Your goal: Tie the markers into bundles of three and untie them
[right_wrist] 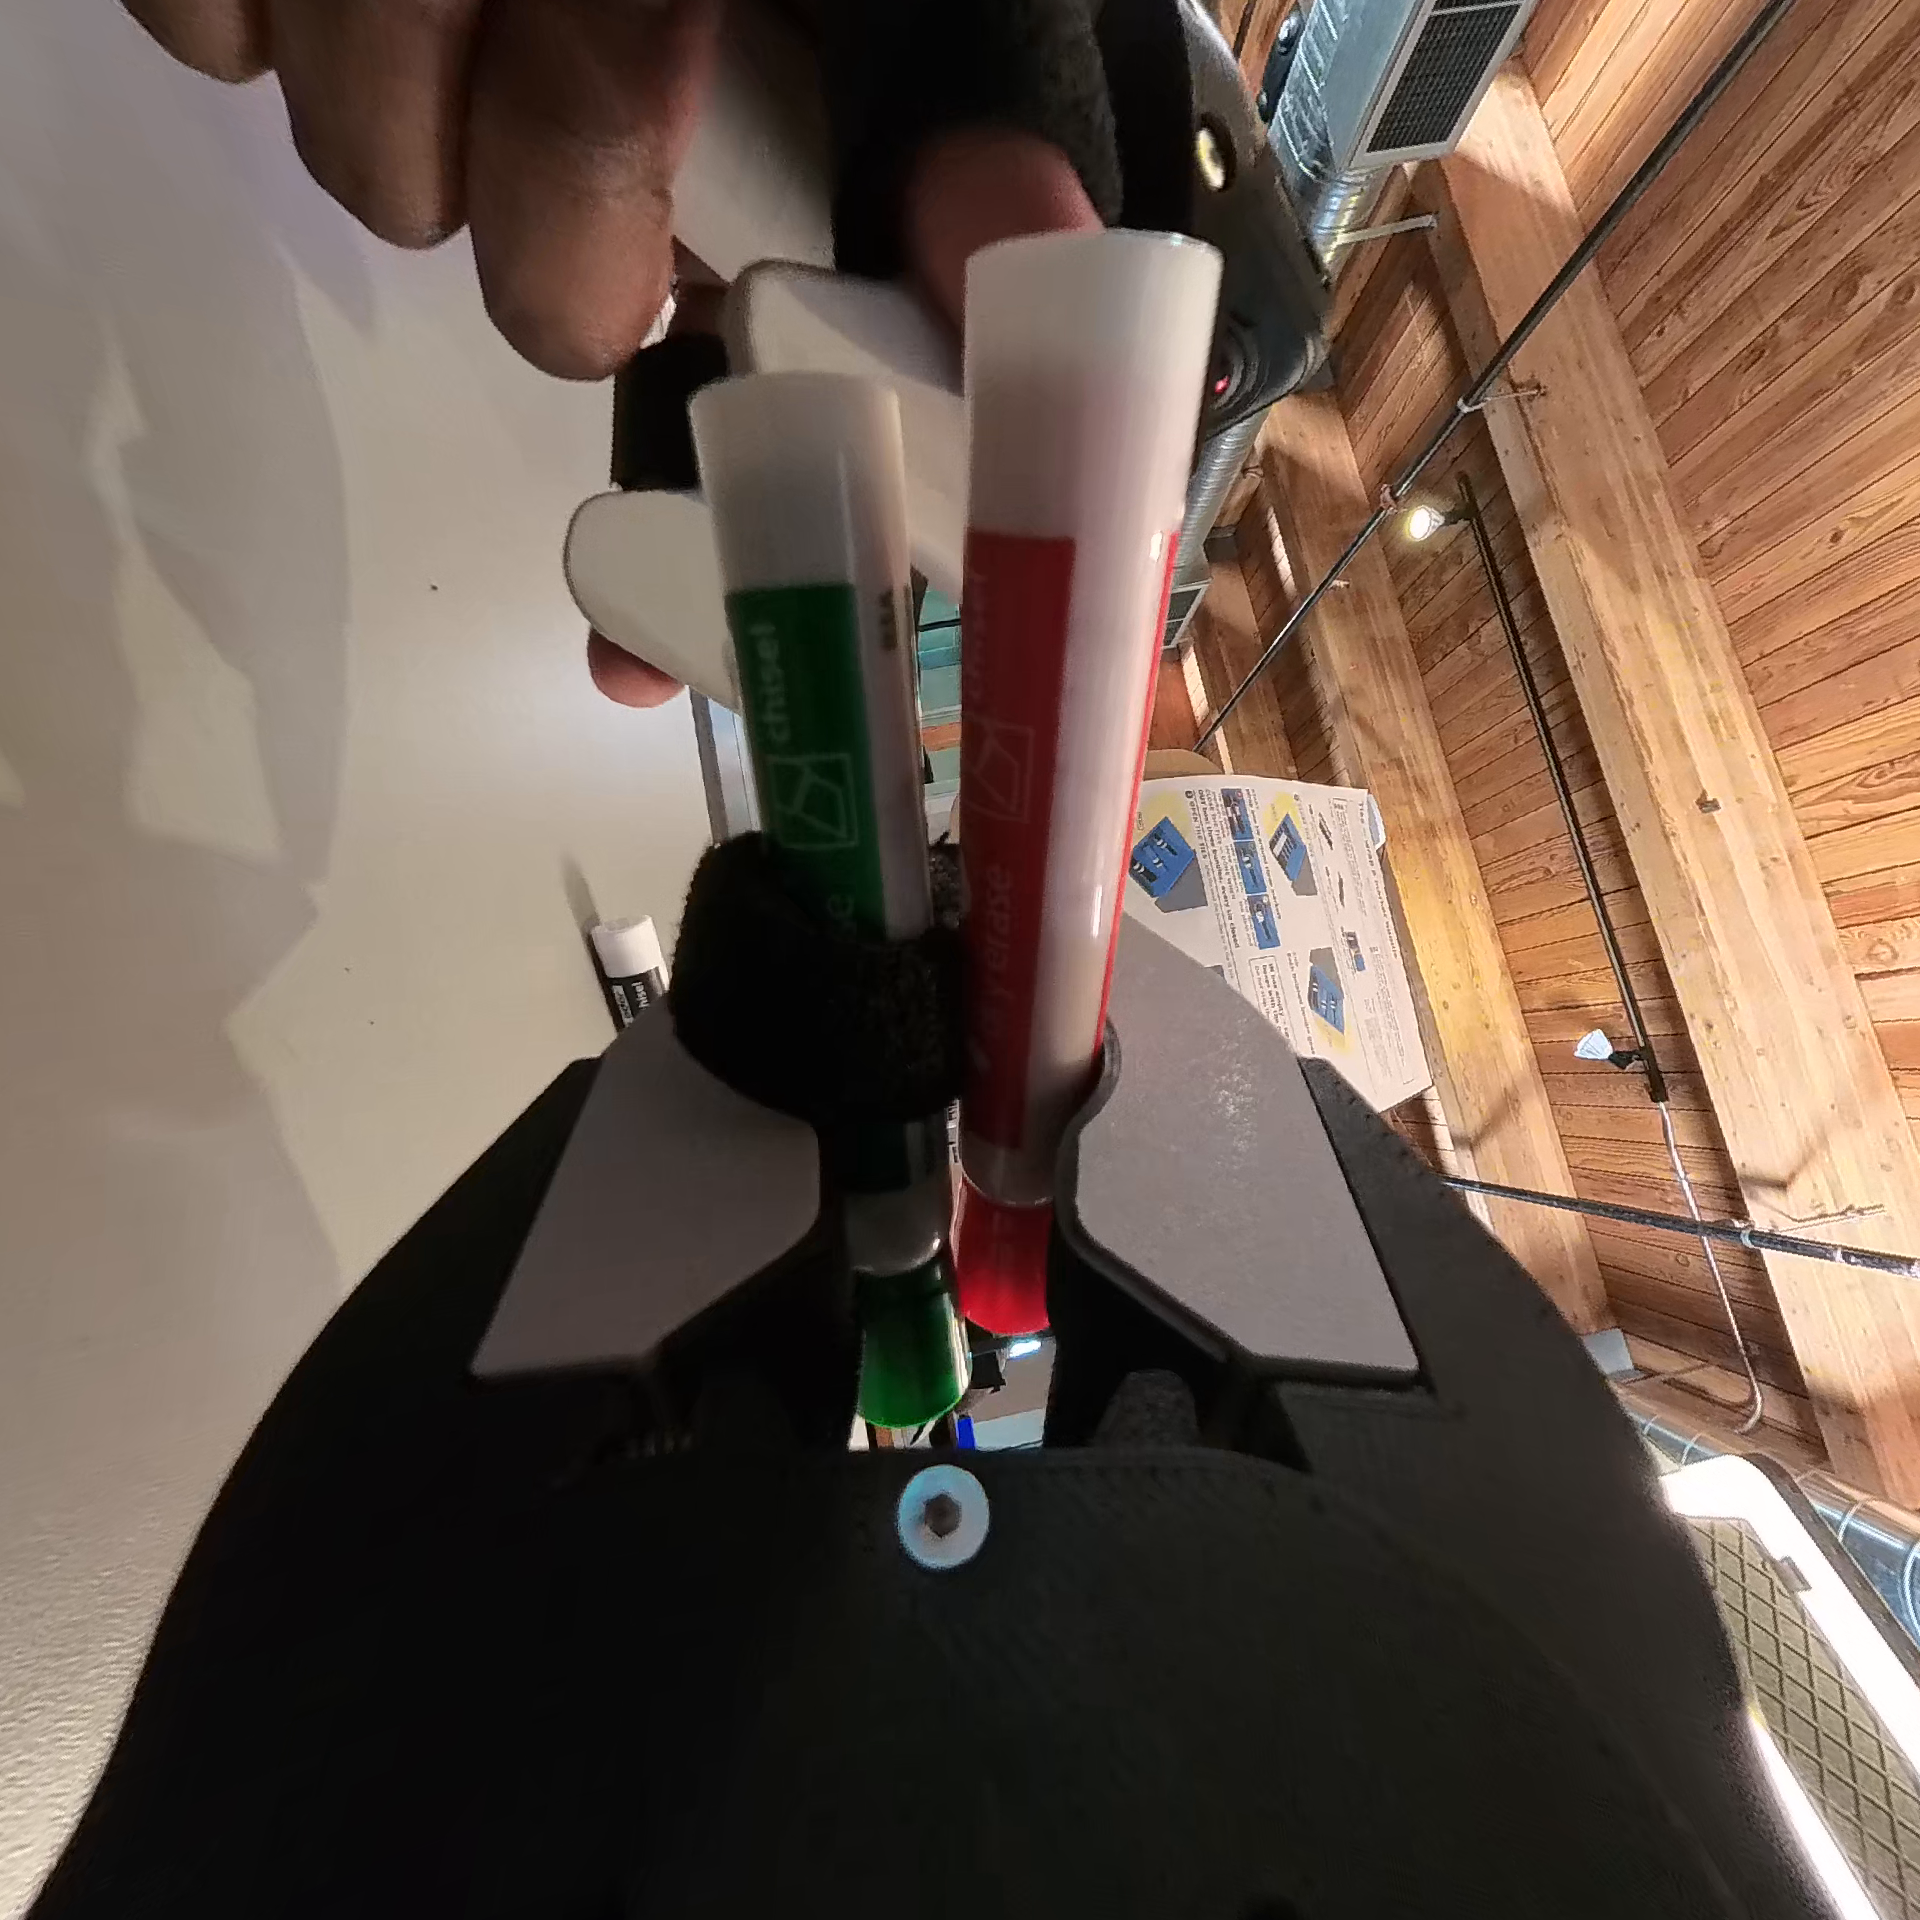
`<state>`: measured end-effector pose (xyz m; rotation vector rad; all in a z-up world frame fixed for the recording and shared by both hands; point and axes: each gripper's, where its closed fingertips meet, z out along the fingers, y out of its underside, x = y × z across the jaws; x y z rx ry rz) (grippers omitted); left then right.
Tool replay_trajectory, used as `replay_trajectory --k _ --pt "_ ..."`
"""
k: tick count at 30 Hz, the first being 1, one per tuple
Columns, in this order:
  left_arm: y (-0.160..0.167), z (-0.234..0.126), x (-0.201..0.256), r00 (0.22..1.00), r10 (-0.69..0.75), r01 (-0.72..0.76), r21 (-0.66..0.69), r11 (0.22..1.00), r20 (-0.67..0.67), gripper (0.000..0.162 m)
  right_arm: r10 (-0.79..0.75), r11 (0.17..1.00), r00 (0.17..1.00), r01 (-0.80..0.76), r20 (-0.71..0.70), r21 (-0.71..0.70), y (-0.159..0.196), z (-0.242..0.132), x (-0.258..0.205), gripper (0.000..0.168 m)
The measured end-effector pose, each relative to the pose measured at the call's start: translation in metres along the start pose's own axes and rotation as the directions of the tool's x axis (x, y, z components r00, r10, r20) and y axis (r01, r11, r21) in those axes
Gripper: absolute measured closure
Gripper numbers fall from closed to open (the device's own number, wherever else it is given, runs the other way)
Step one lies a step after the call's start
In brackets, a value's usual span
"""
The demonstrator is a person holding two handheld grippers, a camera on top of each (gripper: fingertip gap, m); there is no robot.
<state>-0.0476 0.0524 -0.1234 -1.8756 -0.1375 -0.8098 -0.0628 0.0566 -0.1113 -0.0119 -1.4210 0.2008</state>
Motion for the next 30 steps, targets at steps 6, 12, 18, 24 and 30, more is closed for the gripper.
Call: replay_trajectory --k 6,12,18,24,30 --pt "-0.001 0.000 -0.001 0.994 -0.100 0.101 0.016 0.995 -0.051 0.121 -0.003 1.000 1.000 0.003 -0.003 -0.009 0.002 0.001 0.000 0.126" --pt "0.005 0.000 -0.006 0.996 -0.088 0.088 -0.024 0.996 0.013 0.116 -0.057 0.998 0.998 0.057 -0.003 -0.007 -0.001 0.000 -0.003 0.126" --pt "0.010 -0.001 -0.006 0.995 -0.075 0.079 -0.065 0.995 0.062 0.109 -0.123 0.992 0.992 0.123 -0.012 -0.009 -0.004 0.001 -0.006 0.127" --pt "0.014 0.000 -0.010 0.992 -0.053 0.064 -0.090 0.994 0.119 0.105 -0.205 0.979 0.978 0.205 -0.022 -0.019 -0.005 0.001 -0.009 0.126" --pt "0.015 -0.003 -0.013 0.980 0.023 0.001 -0.122 0.993 0.196 0.110 -0.248 0.969 0.969 0.247 -0.021 -0.027 -0.005 0.002 -0.013 0.126"
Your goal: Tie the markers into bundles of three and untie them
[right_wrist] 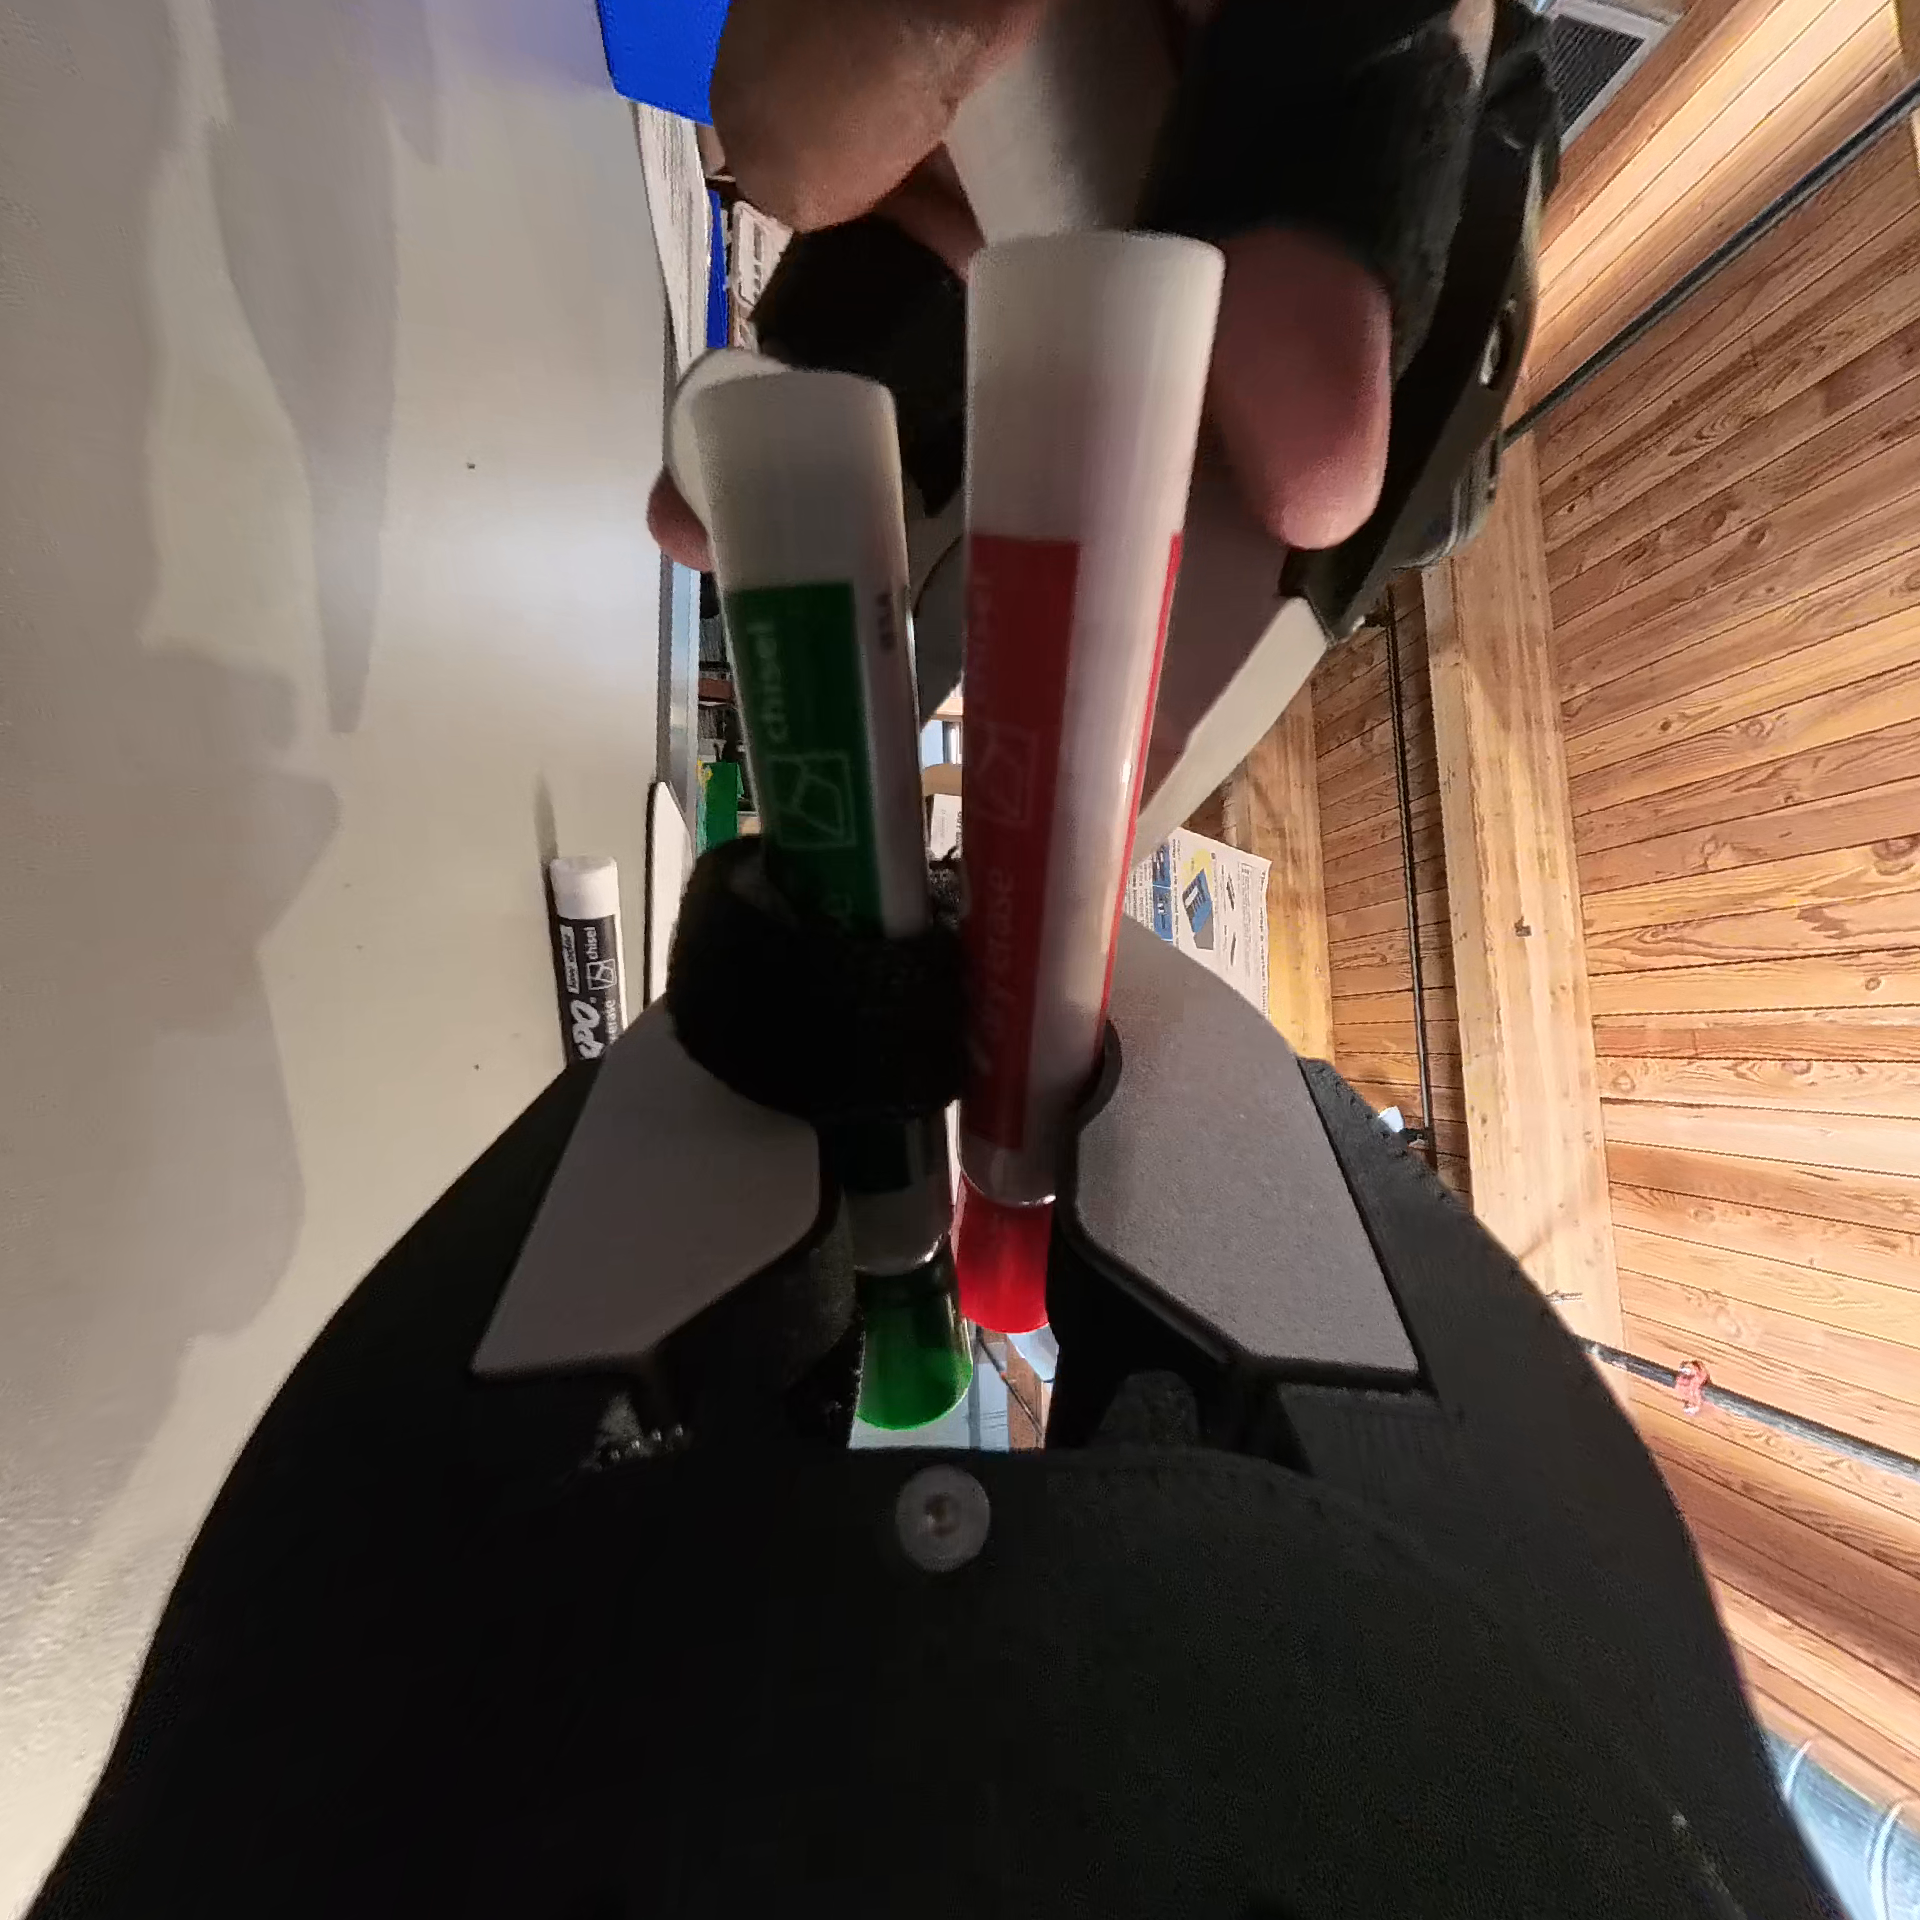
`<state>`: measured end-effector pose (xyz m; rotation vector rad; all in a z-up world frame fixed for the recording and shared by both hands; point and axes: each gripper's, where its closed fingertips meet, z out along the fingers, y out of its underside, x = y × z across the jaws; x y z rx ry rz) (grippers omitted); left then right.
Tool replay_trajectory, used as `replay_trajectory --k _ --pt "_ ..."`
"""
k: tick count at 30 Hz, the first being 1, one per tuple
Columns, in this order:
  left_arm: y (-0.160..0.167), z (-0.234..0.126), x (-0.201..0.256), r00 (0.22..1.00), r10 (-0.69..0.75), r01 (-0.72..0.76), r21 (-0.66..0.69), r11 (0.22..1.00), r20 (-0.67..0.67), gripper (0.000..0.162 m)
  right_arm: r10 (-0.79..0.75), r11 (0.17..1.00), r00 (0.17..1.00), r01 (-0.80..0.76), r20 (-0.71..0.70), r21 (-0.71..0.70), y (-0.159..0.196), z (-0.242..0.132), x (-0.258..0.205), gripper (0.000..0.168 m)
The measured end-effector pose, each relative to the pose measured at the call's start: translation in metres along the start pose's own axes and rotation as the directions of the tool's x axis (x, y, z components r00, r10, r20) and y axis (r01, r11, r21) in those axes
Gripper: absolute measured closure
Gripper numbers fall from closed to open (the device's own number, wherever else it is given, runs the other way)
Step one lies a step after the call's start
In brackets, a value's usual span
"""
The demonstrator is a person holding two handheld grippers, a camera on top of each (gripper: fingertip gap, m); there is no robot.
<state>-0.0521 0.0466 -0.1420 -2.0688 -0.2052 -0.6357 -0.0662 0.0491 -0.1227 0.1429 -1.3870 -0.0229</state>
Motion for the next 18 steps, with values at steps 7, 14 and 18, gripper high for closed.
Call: replay_trajectory --k 7,14,18 --pt "-0.0024 -0.0026 -0.0071 1.000 -0.014 0.013 0.015 1.000 0.023 0.123 -0.023 0.999 1.000 0.023 0.014 -0.028 0.0043 0.0027 -0.0049 0.126" --pt "-0.0013 0.0010 -0.0022 0.998 -0.042 0.043 0.017 0.999 -0.037 0.128 -0.017 1.000 1.000 0.017 0.020 -0.026 0.0037 0.0023 -0.0063 0.126" --pt "-0.0003 0.0006 -0.0022 0.998 -0.040 0.040 0.010 0.999 -0.038 0.129 -0.025 0.999 0.999 0.025 0.021 -0.026 0.0029 0.0023 -0.0070 0.126"
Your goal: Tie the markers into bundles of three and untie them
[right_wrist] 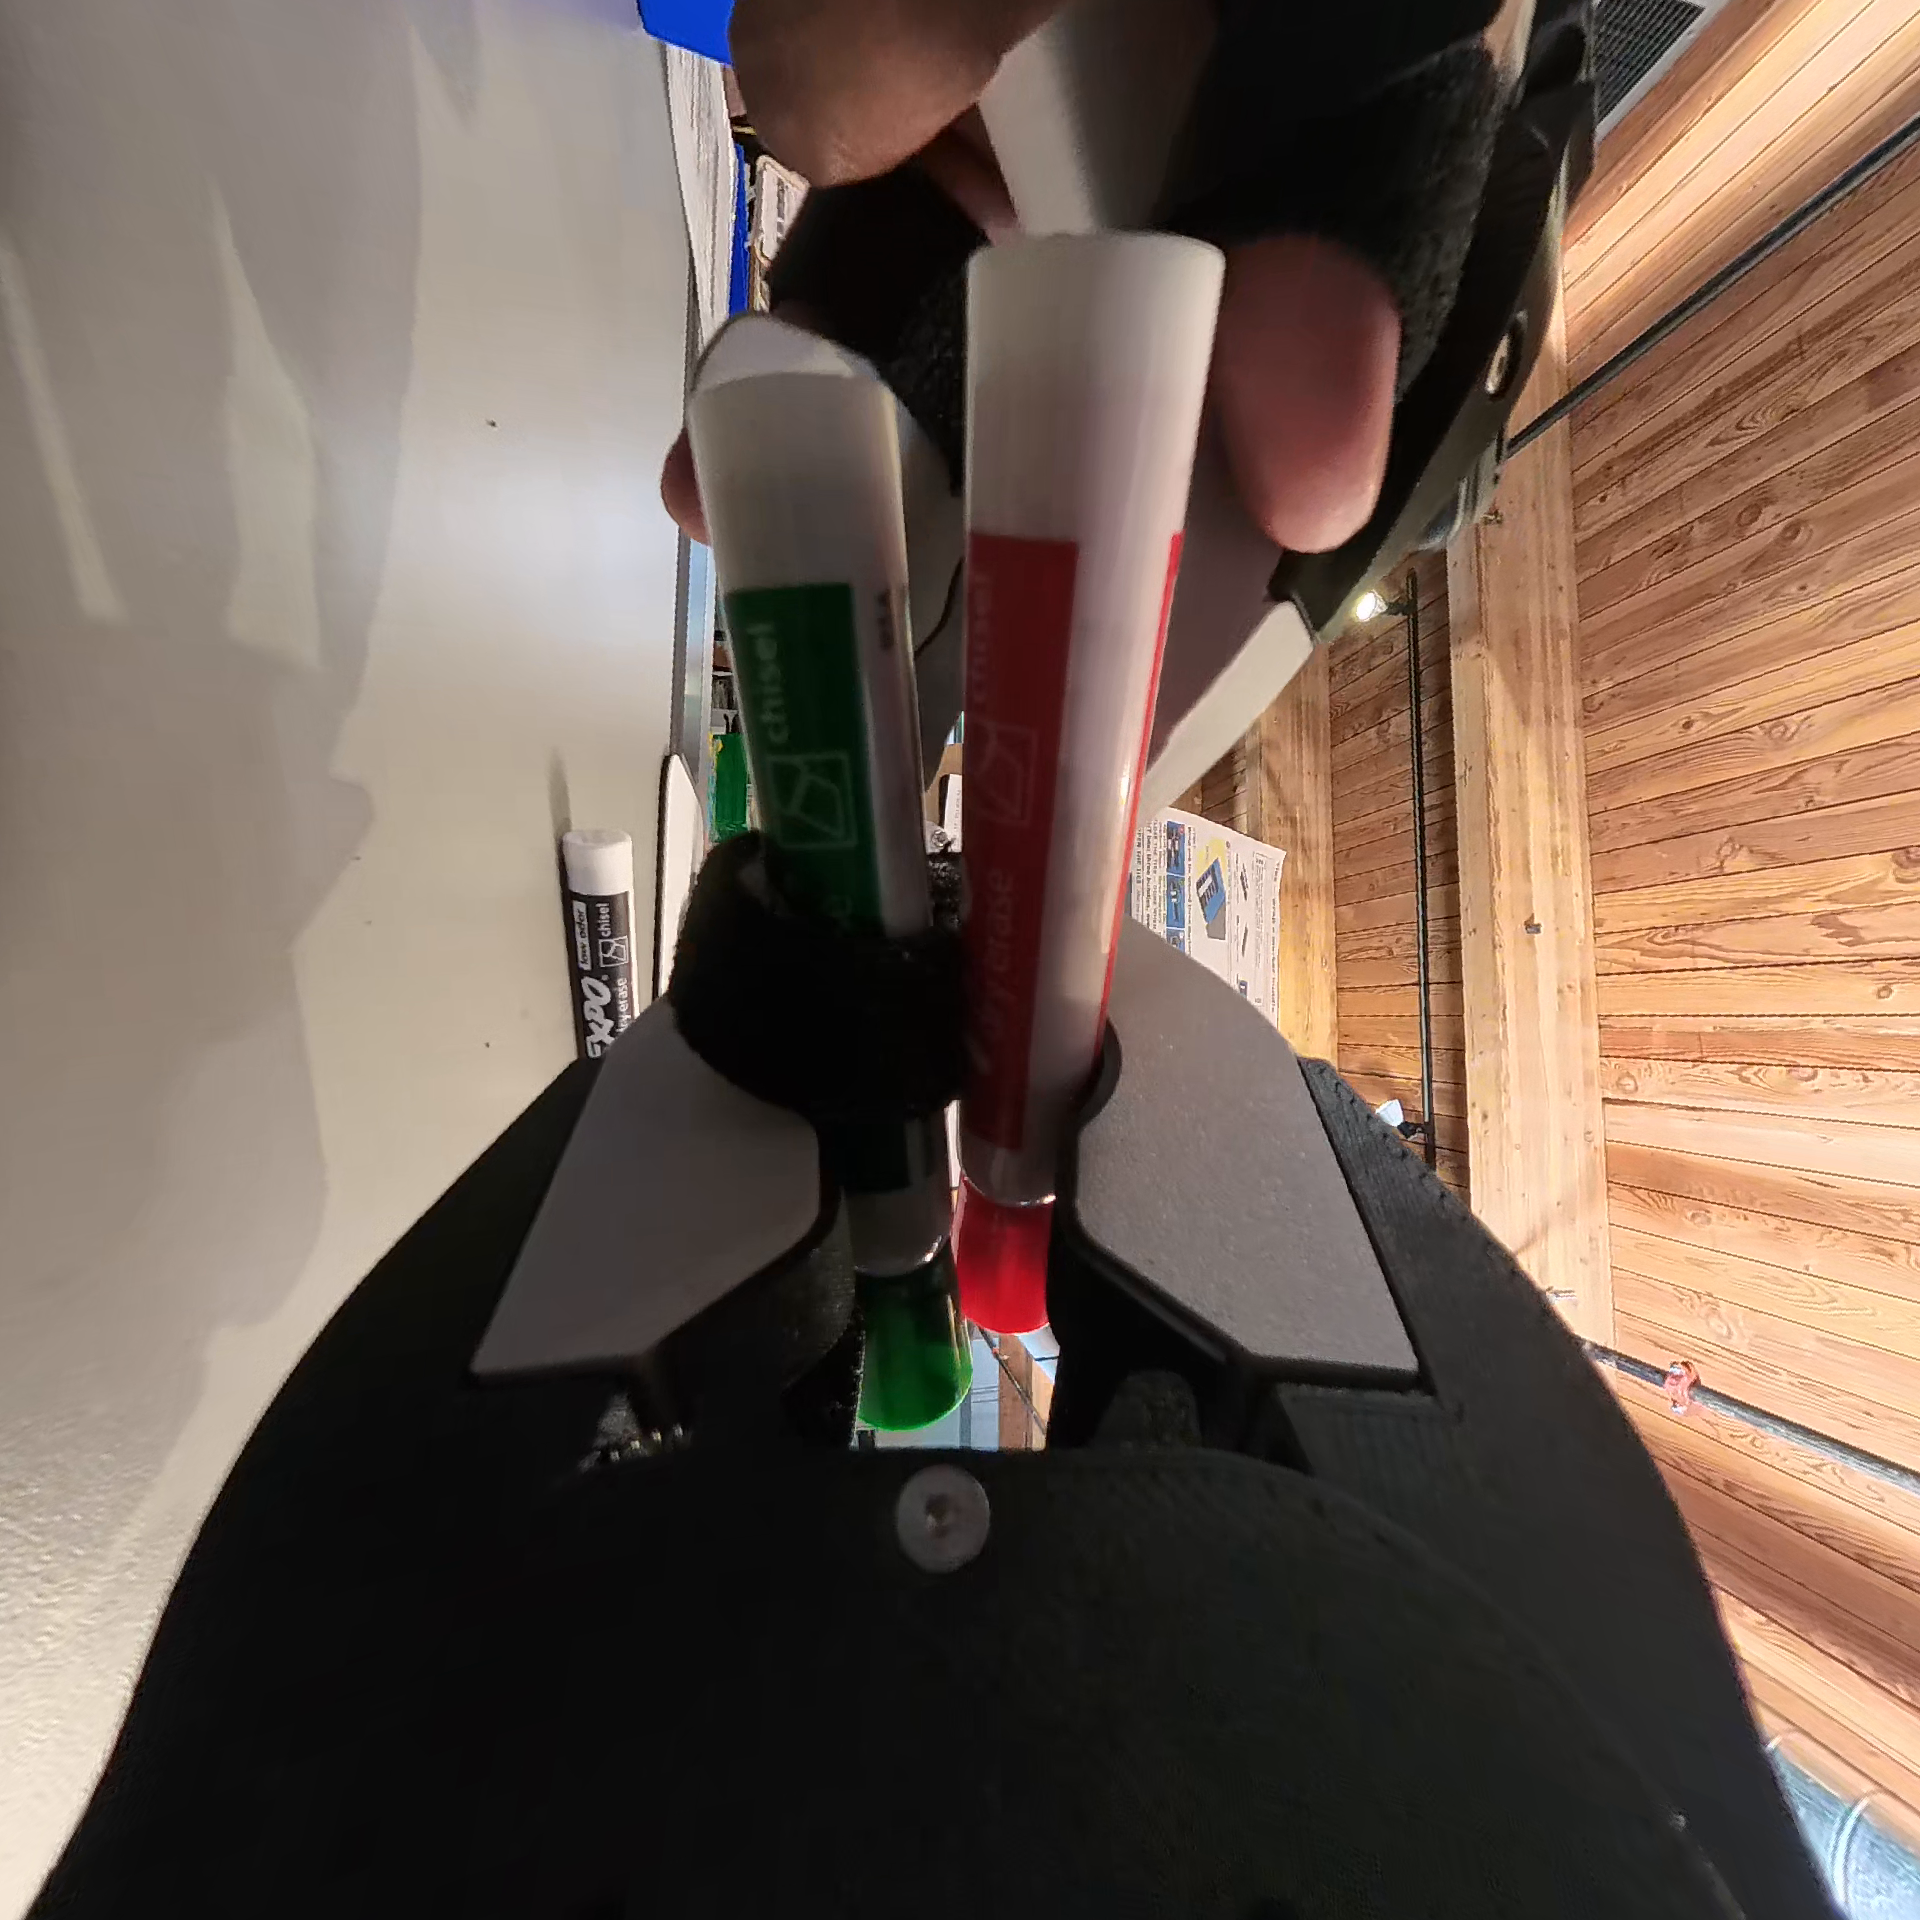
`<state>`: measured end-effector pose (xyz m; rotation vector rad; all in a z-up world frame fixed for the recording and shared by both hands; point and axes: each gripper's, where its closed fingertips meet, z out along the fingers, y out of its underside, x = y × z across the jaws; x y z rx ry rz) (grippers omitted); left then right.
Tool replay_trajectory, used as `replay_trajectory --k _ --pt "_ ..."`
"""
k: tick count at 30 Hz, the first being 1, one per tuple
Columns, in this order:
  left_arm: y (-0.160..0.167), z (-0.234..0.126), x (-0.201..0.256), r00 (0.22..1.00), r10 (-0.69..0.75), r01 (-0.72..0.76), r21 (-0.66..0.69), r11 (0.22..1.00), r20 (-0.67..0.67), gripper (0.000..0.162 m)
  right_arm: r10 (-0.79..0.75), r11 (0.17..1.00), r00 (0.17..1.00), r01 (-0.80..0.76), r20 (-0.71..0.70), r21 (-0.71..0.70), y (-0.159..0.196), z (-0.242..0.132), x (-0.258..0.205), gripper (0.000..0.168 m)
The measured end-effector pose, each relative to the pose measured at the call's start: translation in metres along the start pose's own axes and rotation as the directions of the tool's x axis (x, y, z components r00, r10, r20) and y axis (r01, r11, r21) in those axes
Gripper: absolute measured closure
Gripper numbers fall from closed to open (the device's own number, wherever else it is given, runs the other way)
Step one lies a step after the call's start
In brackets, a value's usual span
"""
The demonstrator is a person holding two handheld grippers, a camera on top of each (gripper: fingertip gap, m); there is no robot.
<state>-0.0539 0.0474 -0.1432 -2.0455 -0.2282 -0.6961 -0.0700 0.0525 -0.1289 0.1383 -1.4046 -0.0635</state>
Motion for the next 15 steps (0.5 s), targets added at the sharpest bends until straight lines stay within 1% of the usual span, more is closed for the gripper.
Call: replay_trajectory --k 4,6,8,9,15 --pt "0.0033 0.0018 -0.0013 1.000 0.011 -0.010 -0.014 1.000 0.011 0.132 -0.027 1.000 1.000 0.027 0.008 0.001 -0.0018 0.0003 -0.0041 0.125" --pt "0.0038 0.0018 -0.0012 1.000 0.014 -0.014 -0.008 1.000 0.006 0.141 -0.033 0.999 0.999 0.033 0.013 -0.002 -0.0013 0.0008 -0.0057 0.125" --pt "0.0037 0.0016 -0.0020 1.000 0.025 -0.025 0.002 1.000 0.009 0.156 -0.033 0.999 0.999 0.033 0.011 -0.003 -0.0009 0.0013 -0.0057 0.125" --pt "0.0034 0.0017 -0.0020 0.999 0.034 -0.034 0.010 0.999 0.008 0.159 -0.033 0.999 0.999 0.033 0.011 -0.004 -0.0008 0.0014 -0.0055 0.125" --pt "0.0001 0.0014 -0.0002 0.998 0.057 -0.057 0.047 0.997 -0.014 0.160 -0.006 1.000 1.000 0.006 0.009 -0.004 0.0010 0.0017 -0.0040 0.126"
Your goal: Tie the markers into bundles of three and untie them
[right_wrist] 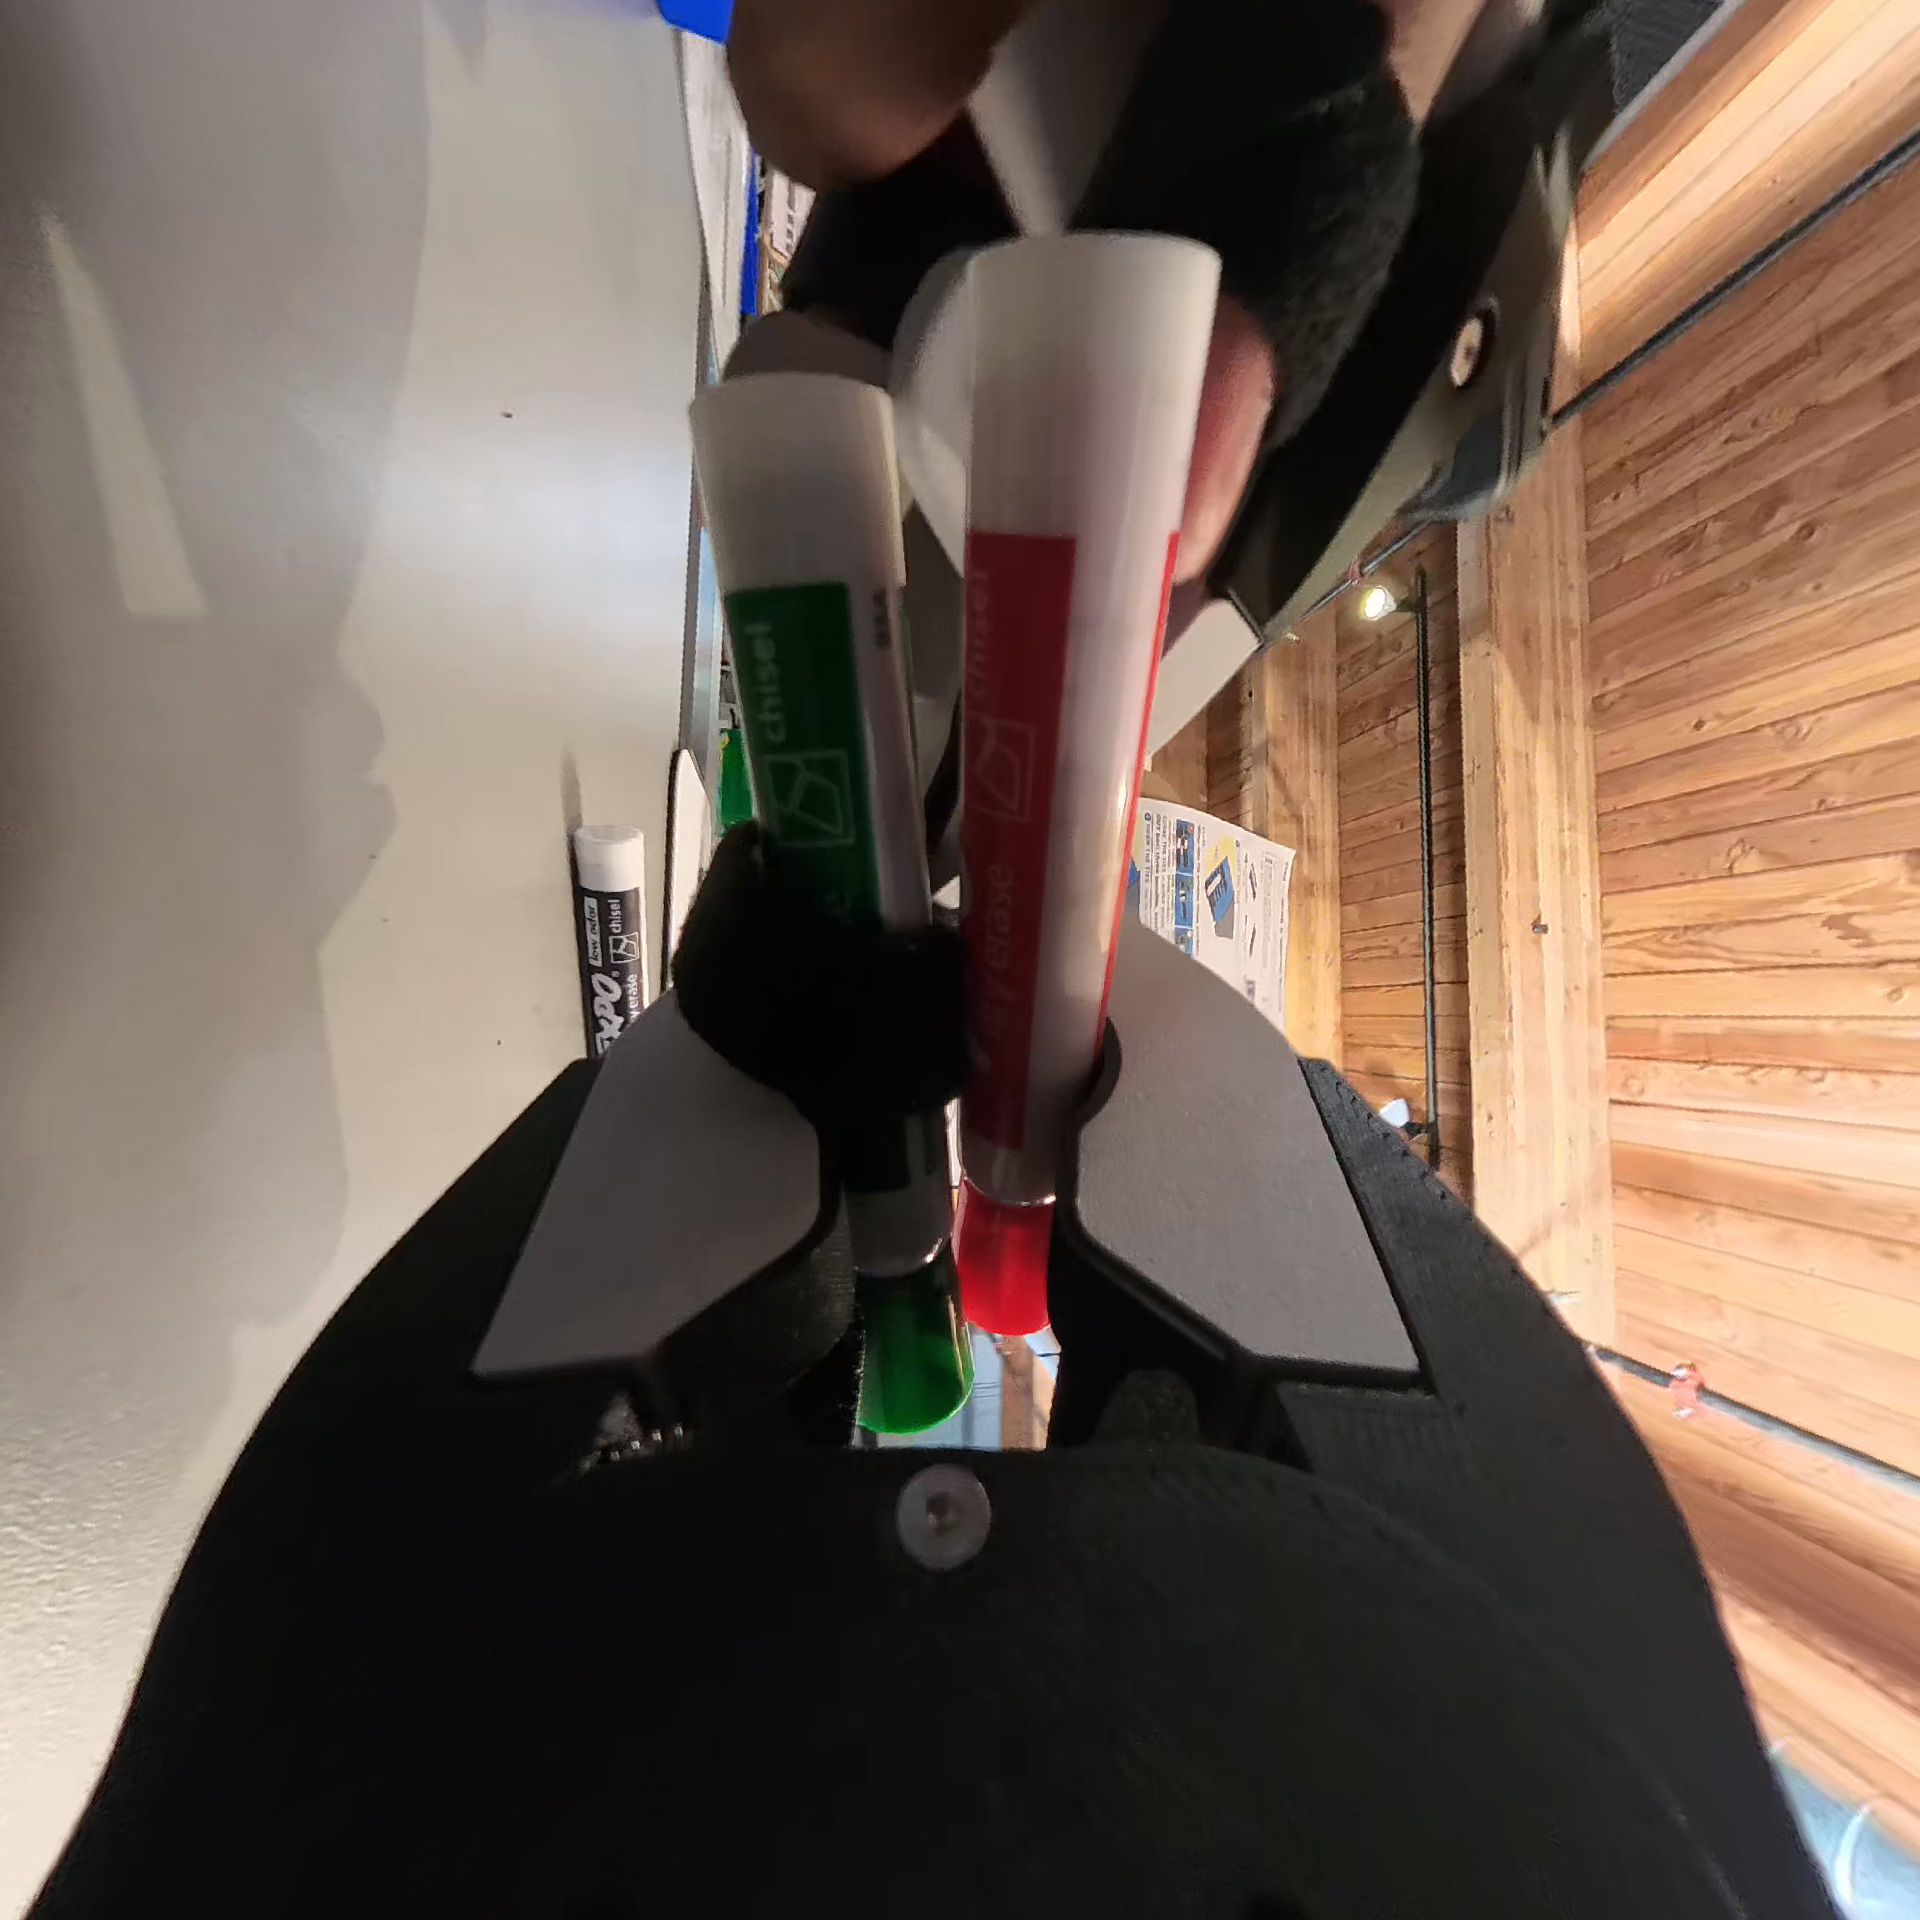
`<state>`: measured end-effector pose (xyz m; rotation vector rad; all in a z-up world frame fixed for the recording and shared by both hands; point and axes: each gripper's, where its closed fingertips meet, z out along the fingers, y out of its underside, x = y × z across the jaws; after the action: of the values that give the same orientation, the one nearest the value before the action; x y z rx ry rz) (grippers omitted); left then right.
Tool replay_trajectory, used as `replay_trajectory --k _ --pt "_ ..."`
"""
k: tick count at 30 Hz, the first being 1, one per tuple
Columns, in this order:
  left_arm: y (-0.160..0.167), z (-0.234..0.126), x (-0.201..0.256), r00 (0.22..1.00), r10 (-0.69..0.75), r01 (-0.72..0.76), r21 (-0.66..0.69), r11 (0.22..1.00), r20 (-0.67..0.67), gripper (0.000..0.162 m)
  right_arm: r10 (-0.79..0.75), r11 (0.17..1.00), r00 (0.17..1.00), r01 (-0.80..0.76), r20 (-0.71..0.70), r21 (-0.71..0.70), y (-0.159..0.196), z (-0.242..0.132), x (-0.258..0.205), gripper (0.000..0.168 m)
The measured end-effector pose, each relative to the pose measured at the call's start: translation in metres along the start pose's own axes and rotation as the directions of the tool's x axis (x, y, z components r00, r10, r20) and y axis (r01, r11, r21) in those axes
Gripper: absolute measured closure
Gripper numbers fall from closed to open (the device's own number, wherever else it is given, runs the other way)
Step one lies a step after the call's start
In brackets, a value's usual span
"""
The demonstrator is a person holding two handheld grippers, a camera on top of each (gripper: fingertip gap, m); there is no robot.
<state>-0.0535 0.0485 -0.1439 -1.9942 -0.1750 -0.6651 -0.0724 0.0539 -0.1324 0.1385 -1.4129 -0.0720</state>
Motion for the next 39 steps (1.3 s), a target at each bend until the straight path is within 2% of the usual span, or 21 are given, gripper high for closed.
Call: replay_trajectory --k 12,23,30,36,39 --pt "-0.010 -0.001 0.005 0.997 0.060 -0.057 0.068 0.996 -0.038 0.159 0.189 0.981 0.982 -0.190 0.027 0.036 0.005 -0.002 0.005 0.126" --pt "-0.005 0.001 0.004 0.999 0.047 -0.047 0.023 0.999 -0.015 0.144 0.149 0.987 0.989 -0.149 0.017 0.060 -0.001 -0.003 0.005 0.126" --pt "-0.003 0.002 -0.002 0.998 -0.059 0.059 0.026 0.998 0.001 0.128 0.069 0.996 0.998 -0.069 -0.010 0.054 -0.003 -0.003 0.006 0.126" --pt "-0.001 0.005 -0.007 0.997 -0.063 0.061 0.036 0.998 0.050 0.129 0.042 0.998 0.999 -0.041 -0.012 0.049 -0.003 -0.002 0.005 0.126" --pt "-0.002 0.004 -0.005 0.998 -0.045 0.043 0.032 0.999 0.051 0.136 0.039 0.998 0.999 -0.038 -0.017 0.041 -0.001 -0.002 0.006 0.125"
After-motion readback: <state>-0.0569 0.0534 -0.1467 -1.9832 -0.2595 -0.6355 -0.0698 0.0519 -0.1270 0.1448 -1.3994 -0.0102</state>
